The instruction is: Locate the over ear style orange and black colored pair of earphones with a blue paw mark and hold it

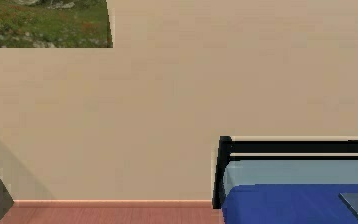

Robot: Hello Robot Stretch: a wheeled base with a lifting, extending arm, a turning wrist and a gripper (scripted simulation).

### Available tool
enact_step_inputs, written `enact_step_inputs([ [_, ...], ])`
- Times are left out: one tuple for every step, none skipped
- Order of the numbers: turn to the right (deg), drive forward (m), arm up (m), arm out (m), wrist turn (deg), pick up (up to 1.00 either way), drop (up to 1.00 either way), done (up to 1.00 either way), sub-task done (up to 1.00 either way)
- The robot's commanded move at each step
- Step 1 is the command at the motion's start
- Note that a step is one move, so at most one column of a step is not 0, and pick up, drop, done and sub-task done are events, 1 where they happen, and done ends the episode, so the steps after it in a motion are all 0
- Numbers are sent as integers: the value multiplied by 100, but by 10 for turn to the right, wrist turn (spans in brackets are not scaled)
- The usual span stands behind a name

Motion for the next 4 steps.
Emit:
enact_step_inputs([
  [0, 0, 40, 0, 0, 0, 0, 0, 0],
  [0, 0, 0, 0, -450, 0, 0, 0, 0],
  [0, 0, 0, 0, -60, 0, 0, 0, 0],
  [0, 0, 0, -48, 0, 0, 0, 0, 0],
])
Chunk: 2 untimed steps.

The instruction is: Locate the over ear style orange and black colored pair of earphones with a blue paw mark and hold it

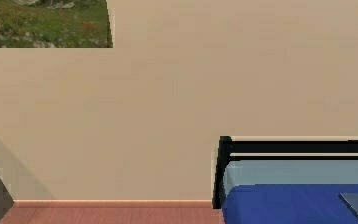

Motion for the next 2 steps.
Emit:
enact_step_inputs([
  [0, 30, 0, 0, 0, 0, 0, 0, 0],
  [60, 0, 0, 0, 0, 0, 0, 0, 0],
])
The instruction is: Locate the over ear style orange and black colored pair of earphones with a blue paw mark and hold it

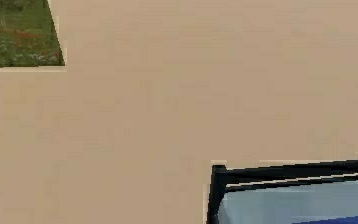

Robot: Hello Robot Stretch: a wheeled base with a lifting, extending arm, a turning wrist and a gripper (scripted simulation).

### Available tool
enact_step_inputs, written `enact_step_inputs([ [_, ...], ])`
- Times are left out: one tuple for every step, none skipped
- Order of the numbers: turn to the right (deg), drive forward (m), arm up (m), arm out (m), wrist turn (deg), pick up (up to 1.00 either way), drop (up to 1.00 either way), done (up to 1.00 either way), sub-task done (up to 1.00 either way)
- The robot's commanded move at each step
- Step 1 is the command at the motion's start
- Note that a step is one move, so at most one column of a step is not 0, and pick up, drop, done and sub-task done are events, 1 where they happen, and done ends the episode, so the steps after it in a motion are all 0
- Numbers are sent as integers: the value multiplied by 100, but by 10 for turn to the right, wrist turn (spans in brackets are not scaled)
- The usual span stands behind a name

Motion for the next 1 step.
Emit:
enact_step_inputs([
  [450, 0, 0, 0, 0, 0, 0, 0, 0],
])
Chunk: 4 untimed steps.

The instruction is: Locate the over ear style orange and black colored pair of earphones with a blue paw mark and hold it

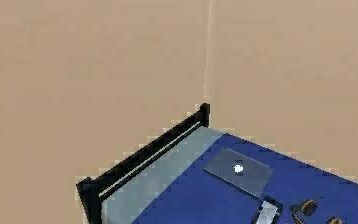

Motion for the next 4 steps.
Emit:
enact_step_inputs([
  [450, 0, 0, 0, 0, 0, 0, 0, 0],
  [450, 0, 0, 0, 0, 0, 0, 0, 0],
  [300, 0, 0, 0, 0, 0, 0, 0, 0],
  [0, 15, 0, 0, 0, 0, 0, 0, 0],
])
